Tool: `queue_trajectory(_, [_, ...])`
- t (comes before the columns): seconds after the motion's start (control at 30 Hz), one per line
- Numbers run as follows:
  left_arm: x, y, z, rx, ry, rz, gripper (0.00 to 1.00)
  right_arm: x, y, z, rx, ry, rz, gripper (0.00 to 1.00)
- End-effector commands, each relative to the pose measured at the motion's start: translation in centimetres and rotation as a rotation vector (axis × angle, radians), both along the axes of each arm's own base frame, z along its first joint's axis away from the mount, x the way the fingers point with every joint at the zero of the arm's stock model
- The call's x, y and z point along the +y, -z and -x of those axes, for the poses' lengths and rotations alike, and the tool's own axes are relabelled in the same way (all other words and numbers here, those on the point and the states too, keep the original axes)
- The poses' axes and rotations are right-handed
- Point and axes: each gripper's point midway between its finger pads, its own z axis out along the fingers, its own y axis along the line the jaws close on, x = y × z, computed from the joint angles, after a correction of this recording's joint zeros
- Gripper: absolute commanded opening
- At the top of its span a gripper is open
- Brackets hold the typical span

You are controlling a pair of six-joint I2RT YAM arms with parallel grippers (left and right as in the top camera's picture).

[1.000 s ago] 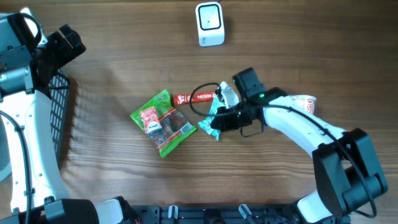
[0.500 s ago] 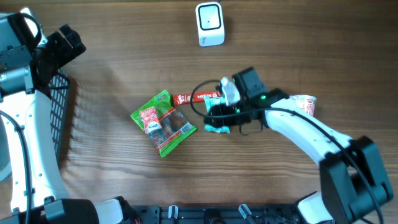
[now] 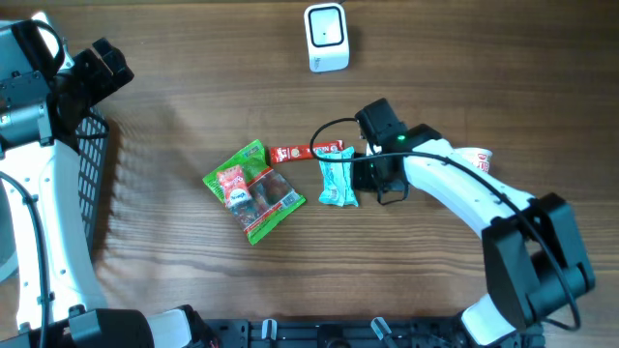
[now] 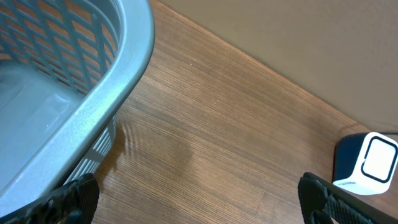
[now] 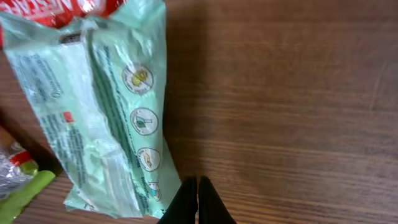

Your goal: Scan the item barcode

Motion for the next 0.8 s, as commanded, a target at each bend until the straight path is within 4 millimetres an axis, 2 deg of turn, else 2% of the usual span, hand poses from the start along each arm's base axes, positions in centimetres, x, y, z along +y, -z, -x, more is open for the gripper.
queue_trajectory(0.0, [0.0,-0.7,-0.1,-0.019,0.002,0.001,1.00,1.1,1.1,1.5,0.049,0.014,0.005,0.04])
queue_trajectory(0.07, [0.0,-0.7,-0.1,-0.019,0.002,0.001,1.00,1.6,1.5,2.3,0.060,0.014,0.007,0.04])
queue_trajectory(0.23, [0.0,-0.7,-0.1,-0.019,0.002,0.001,1.00,5.8,0.6,5.2,0.161,-0.099,-0.174,0.06])
queue_trajectory(0.3, [0.0,-0.7,-0.1,-0.019,0.003,0.001,1.00,5.5,-0.7,4.9,0.159,-0.113,-0.184,0.08])
queue_trajectory(0.37, [0.0,-0.7,-0.1,-0.019,0.002,0.001,1.00,4.4,-3.6,3.0,0.107,-0.058,-0.214,0.17])
queue_trajectory(0.4, [0.0,-0.7,-0.1,-0.019,0.002,0.001,1.00,3.5,-4.6,1.5,0.062,-0.014,-0.238,0.37])
queue_trajectory(0.43, [0.0,-0.7,-0.1,-0.019,0.002,0.001,1.00,3.1,-4.8,0.3,0.036,0.032,-0.251,0.51])
queue_trajectory(0.47, [0.0,-0.7,-0.1,-0.019,0.003,0.001,1.00,2.8,-4.7,-0.8,0.008,0.074,-0.260,0.57])
queue_trajectory(0.6, [0.0,-0.7,-0.1,-0.019,0.002,0.001,1.00,3.3,-3.0,-2.6,-0.019,0.143,-0.276,0.59])
queue_trajectory(0.77, [0.0,-0.7,-0.1,-0.019,0.002,0.001,1.00,2.7,2.4,-1.3,0.144,0.264,-0.202,0.58])
